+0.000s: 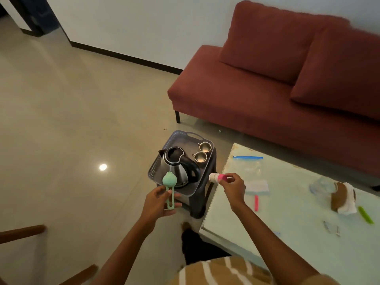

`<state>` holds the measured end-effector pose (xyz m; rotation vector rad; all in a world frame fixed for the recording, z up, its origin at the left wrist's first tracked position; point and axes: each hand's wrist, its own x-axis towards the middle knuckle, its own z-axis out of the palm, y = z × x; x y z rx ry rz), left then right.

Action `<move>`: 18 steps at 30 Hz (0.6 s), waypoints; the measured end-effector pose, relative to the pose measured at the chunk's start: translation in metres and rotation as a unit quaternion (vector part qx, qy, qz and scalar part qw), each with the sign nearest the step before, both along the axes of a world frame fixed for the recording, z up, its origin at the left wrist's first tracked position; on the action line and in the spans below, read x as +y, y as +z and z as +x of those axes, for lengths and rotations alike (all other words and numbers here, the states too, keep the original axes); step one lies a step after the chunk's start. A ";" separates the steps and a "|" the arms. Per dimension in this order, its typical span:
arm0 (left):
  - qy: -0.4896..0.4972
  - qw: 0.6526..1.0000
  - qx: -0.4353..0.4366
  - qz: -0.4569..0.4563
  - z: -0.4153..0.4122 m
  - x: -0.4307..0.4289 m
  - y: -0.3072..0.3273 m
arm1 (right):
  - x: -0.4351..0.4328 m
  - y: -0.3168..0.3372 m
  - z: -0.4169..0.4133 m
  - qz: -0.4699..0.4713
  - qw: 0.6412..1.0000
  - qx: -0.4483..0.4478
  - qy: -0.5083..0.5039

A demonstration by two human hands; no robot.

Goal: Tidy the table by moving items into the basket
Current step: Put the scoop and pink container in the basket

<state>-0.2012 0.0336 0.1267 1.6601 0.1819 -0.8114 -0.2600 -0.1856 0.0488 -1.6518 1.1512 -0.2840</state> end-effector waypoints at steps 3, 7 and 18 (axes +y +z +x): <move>-0.024 1.000 0.012 0.008 0.039 -0.009 -0.008 | -0.010 -0.018 0.038 -0.014 1.000 0.022 -0.003; -0.079 0.996 0.017 0.034 0.101 -0.033 -0.021 | -0.024 -0.058 0.095 -0.021 0.997 0.071 0.029; -0.163 0.981 0.055 0.087 0.214 -0.093 -0.030 | -0.049 -0.141 0.180 -0.170 0.908 0.252 0.288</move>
